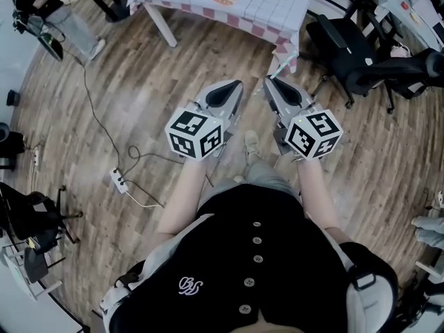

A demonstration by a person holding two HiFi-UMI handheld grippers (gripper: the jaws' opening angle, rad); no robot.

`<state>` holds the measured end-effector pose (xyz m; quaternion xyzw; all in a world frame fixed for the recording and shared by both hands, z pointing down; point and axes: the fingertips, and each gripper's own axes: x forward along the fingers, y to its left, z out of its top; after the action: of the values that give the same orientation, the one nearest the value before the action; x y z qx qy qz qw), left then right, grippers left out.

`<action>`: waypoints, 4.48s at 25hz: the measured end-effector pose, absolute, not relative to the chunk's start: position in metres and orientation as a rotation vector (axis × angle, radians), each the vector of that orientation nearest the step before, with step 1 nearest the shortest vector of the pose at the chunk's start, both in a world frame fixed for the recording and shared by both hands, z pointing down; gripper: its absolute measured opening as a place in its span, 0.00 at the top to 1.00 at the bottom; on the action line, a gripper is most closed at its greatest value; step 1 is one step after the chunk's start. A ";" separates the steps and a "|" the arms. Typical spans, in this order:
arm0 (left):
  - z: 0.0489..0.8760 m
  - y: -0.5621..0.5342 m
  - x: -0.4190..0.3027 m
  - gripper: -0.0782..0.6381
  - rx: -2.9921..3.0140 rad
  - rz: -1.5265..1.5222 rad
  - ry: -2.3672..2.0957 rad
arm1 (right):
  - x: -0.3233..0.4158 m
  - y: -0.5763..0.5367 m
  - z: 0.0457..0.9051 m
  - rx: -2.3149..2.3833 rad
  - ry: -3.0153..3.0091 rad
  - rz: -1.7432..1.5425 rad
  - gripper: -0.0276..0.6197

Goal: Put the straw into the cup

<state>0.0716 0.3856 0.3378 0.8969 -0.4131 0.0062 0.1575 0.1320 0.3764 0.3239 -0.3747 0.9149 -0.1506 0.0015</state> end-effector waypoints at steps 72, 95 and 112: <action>0.344 -0.187 -0.060 0.89 2.570 -0.018 -1.005 | -0.003 -0.198 0.326 -1.272 2.830 -0.467 0.93; 0.363 -0.350 -0.053 0.89 2.527 0.058 -1.044 | 0.015 -0.367 0.337 -1.264 2.826 -0.509 0.93; 0.386 -0.421 -0.053 0.89 2.510 0.114 -1.041 | 0.009 -0.451 0.354 -1.245 2.843 -0.512 0.93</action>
<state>-0.0534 -0.4212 0.3861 0.9024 -0.3743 0.0409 0.2096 0.0091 -0.4512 0.3535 -0.3958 0.9038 -0.1626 -0.0020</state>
